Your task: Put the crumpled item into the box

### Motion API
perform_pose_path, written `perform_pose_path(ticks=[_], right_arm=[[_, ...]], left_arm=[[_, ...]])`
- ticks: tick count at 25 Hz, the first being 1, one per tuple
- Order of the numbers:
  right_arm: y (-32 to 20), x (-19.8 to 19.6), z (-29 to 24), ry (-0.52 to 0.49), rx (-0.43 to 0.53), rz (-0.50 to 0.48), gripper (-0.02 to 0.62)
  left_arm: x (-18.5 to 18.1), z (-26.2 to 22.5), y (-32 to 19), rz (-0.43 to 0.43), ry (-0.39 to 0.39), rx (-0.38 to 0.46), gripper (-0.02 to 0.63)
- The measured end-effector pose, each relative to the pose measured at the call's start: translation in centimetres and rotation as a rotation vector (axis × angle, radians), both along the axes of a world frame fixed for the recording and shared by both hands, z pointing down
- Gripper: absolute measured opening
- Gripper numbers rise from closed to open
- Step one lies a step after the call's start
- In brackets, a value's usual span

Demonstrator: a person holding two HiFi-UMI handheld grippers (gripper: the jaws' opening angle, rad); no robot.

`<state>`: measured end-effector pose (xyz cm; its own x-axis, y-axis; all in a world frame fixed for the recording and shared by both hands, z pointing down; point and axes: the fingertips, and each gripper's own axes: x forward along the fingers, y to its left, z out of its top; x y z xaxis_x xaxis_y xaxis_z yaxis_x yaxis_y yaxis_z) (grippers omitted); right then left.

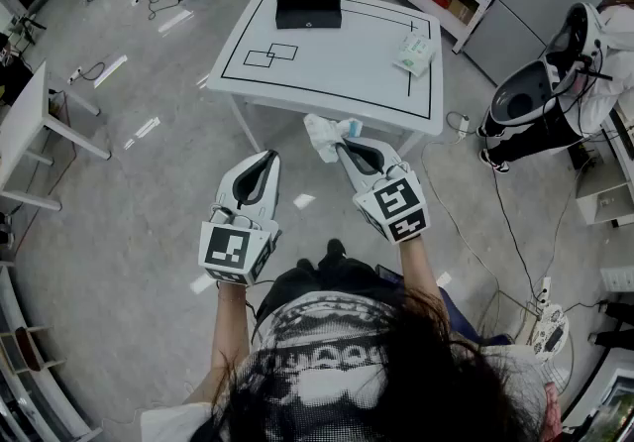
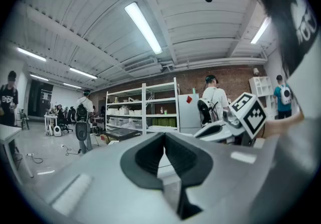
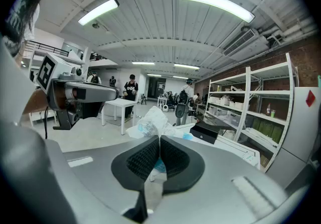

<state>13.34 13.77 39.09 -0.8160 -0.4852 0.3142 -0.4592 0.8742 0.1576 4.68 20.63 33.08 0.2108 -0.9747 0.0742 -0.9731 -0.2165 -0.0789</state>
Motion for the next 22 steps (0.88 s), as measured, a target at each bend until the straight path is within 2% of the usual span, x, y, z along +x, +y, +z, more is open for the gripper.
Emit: perform_pose_path(ticks=[22], right_arm=[[-4.7, 2.8, 0.9, -0.004, -0.030, -0.042, 0.015]], left_arm=[[2.9, 0.8, -4.6, -0.033, 0.006, -0.034, 0.000]])
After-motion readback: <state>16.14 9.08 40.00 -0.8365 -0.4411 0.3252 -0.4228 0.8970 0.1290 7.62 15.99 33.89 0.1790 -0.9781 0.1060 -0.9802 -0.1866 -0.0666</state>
